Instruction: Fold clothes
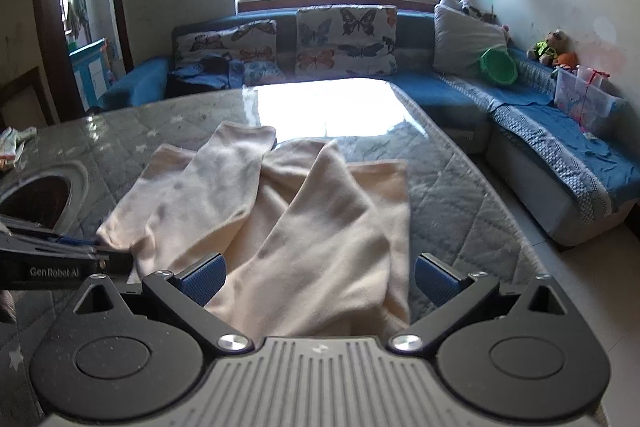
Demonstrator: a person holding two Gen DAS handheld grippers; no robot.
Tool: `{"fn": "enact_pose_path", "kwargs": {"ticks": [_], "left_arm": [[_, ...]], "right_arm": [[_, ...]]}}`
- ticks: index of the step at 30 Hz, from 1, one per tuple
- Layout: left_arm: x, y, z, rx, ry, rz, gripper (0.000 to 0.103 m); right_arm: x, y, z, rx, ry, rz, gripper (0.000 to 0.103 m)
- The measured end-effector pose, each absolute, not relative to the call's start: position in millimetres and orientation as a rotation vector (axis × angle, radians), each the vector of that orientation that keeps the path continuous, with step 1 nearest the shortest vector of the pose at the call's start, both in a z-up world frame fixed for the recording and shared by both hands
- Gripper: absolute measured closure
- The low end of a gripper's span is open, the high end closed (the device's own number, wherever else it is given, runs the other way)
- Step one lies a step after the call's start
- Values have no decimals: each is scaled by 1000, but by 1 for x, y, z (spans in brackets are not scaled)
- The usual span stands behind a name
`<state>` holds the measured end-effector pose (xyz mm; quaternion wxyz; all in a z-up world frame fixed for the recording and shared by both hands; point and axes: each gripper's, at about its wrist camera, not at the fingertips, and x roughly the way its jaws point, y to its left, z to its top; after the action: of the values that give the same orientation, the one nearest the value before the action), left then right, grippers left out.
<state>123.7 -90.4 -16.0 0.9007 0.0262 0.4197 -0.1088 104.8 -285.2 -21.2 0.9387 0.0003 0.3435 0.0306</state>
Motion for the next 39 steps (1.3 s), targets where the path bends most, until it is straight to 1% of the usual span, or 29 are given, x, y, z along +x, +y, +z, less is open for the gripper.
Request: {"fn": "enact_pose_path", "kwargs": {"ticks": [3,12,18,20,24,28,31,39], "left_arm": [[119,-86,-16,60,863,-215,92],[88,-47,-14,82,852,-165,92],[65,-13,-11,70,854,-110,92],[57,0,-11,70,854,-87,92],[44,29,-11,64,860,-37,92],[37,57,-10,63,854,28,92],[32,79,-11,49,855,76,92],[13,134,-13,-13,853,182,92]], "right_arm": [[98,-278,-24,-13,718,94,1],[69,-259,-19,-34,713,210,1],[76,-251,-9,-9,680,219,2],[83,-246,-9,6,684,231,7],[99,-222,-16,32,721,320,12],[109,-184,-28,1,764,399,19],[114,-155,-37,-18,784,433,21],[125,-77,-42,-108,739,504,21]]}}
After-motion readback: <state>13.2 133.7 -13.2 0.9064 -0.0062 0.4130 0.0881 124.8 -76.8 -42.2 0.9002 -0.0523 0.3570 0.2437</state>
